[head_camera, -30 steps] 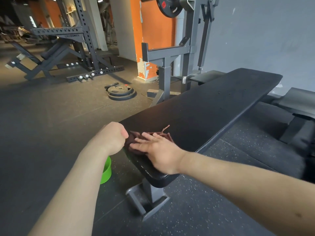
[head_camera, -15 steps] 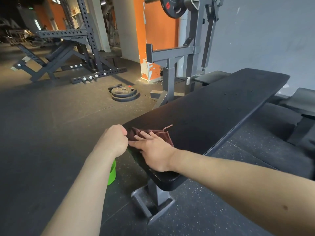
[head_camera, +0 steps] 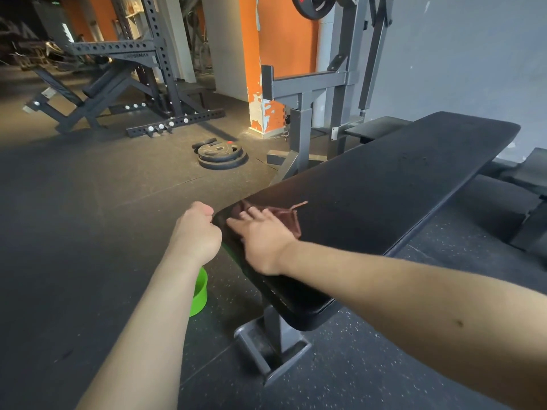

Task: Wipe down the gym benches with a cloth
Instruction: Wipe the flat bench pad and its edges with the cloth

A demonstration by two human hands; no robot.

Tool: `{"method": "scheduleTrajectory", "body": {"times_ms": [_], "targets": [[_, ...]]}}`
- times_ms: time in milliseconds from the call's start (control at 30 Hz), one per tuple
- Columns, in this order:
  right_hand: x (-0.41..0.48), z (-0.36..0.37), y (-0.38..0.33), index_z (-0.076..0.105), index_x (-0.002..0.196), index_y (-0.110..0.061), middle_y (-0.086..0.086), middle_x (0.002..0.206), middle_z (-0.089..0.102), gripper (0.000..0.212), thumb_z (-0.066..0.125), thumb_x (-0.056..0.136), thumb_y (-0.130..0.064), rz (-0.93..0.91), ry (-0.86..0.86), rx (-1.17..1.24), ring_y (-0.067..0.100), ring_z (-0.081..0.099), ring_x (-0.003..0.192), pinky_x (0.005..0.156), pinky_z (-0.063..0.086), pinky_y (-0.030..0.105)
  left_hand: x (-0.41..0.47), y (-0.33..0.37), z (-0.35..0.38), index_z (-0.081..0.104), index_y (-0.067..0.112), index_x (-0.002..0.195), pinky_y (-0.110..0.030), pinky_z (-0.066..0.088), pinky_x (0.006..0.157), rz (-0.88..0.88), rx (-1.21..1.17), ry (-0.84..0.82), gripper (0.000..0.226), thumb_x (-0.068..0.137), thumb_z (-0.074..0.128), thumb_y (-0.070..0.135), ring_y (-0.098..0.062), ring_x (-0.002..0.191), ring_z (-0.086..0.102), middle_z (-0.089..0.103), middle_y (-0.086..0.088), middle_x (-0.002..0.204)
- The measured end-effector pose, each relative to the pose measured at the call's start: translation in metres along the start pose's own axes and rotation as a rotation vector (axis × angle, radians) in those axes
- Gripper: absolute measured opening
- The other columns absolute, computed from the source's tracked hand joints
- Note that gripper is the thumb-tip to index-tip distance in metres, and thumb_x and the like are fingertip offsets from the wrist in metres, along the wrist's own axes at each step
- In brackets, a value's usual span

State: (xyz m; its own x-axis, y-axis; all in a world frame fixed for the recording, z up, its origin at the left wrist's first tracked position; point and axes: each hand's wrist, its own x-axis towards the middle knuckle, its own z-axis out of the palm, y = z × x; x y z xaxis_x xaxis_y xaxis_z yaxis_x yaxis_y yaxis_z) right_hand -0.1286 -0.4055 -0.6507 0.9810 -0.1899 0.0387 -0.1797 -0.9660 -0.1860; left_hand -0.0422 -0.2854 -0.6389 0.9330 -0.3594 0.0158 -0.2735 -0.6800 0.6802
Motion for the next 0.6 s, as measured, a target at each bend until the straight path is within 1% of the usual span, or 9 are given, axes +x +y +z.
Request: {"method": "scheduleTrajectory", "body": {"times_ms": [100,200,233,300,367,433,467,567,600], "targets": [[0.0,0.011,-0.016,0.016,0.162,-0.02,0.011,0.169,0.013,0.071,0.047,0.099,-0.013,-0.093,-0.058,-0.01,0.026,0.005,0.157,0.127,0.002,0.039,0.005,0.002,-0.002,0.059,0.009,0.129,-0.034,0.045,0.104,-0.025,-0.05,0.005,0.041,0.091,0.048,-0.003,-0.031,0.122,0.059,0.066,-0.01,0.129],[0.007,0.0,-0.003,0.018,0.162,-0.023,0.005,0.17,0.014,0.07,0.045,0.1,-0.007,-0.124,-0.084,0.029,0.023,0.004,0.157,0.127,0.001,0.039,0.012,0.0,0.0,0.058,0.019,0.115,-0.048,0.054,0.099,-0.043,-0.104,-0.014,0.035,0.086,0.046,0.004,-0.038,0.109,0.066,0.065,-0.011,0.126],[0.012,-0.005,0.008,0.02,0.162,-0.025,0.003,0.169,0.015,0.07,0.045,0.1,-0.004,-0.111,-0.095,0.04,0.023,0.005,0.157,0.125,0.002,0.04,0.011,0.001,0.0,0.056,0.02,0.114,-0.05,0.055,0.098,-0.056,-0.107,-0.029,0.035,0.085,0.046,0.004,-0.039,0.104,0.068,0.065,-0.01,0.126],[0.024,-0.019,0.043,0.023,0.161,-0.03,0.003,0.169,0.015,0.072,0.046,0.099,-0.002,0.013,-0.096,0.079,0.029,0.006,0.156,0.125,0.005,0.046,0.01,0.001,-0.001,0.055,0.016,0.123,-0.05,0.053,0.1,-0.07,-0.128,-0.052,0.039,0.088,0.051,-0.001,-0.038,0.102,0.07,0.063,-0.005,0.125],[0.036,-0.029,0.078,0.023,0.16,-0.035,0.005,0.17,0.013,0.074,0.048,0.1,-0.002,0.21,-0.058,0.111,0.036,0.008,0.155,0.124,0.01,0.054,0.007,0.002,-0.003,0.055,0.014,0.129,-0.052,0.054,0.1,-0.092,-0.156,-0.066,0.041,0.091,0.057,-0.002,-0.038,0.104,0.07,0.062,-0.005,0.127],[0.047,-0.032,0.093,0.023,0.161,-0.031,0.01,0.169,0.016,0.073,0.05,0.099,-0.003,0.327,-0.036,0.071,0.037,0.011,0.155,0.123,0.013,0.053,0.009,-0.002,-0.004,0.057,0.017,0.122,-0.054,0.056,0.097,-0.102,-0.197,-0.067,0.035,0.091,0.059,0.001,-0.039,0.102,0.071,0.064,-0.009,0.128],[0.051,-0.031,0.09,0.022,0.161,-0.027,0.011,0.168,0.018,0.072,0.05,0.1,-0.003,0.335,-0.027,0.055,0.037,0.011,0.155,0.124,0.013,0.052,0.01,-0.003,-0.003,0.058,0.019,0.117,-0.054,0.056,0.095,-0.097,-0.209,-0.067,0.032,0.09,0.06,0.002,-0.039,0.1,0.071,0.065,-0.011,0.126],[0.053,-0.02,0.044,0.021,0.162,-0.022,0.011,0.167,0.019,0.067,0.047,0.101,-0.008,0.177,-0.021,0.059,0.035,0.01,0.155,0.124,0.01,0.047,0.014,-0.01,0.0,0.063,0.022,0.106,-0.052,0.059,0.09,-0.094,-0.199,-0.056,0.025,0.086,0.061,0.007,-0.036,0.093,0.073,0.072,-0.011,0.112],[0.051,-0.013,0.026,0.022,0.162,-0.021,0.011,0.167,0.021,0.066,0.046,0.101,-0.009,0.102,-0.032,0.057,0.034,0.012,0.154,0.124,0.01,0.045,0.017,-0.012,0.001,0.065,0.026,0.097,-0.05,0.06,0.088,-0.078,-0.191,-0.039,0.022,0.081,0.061,0.011,-0.034,0.089,0.074,0.074,-0.009,0.104]]}}
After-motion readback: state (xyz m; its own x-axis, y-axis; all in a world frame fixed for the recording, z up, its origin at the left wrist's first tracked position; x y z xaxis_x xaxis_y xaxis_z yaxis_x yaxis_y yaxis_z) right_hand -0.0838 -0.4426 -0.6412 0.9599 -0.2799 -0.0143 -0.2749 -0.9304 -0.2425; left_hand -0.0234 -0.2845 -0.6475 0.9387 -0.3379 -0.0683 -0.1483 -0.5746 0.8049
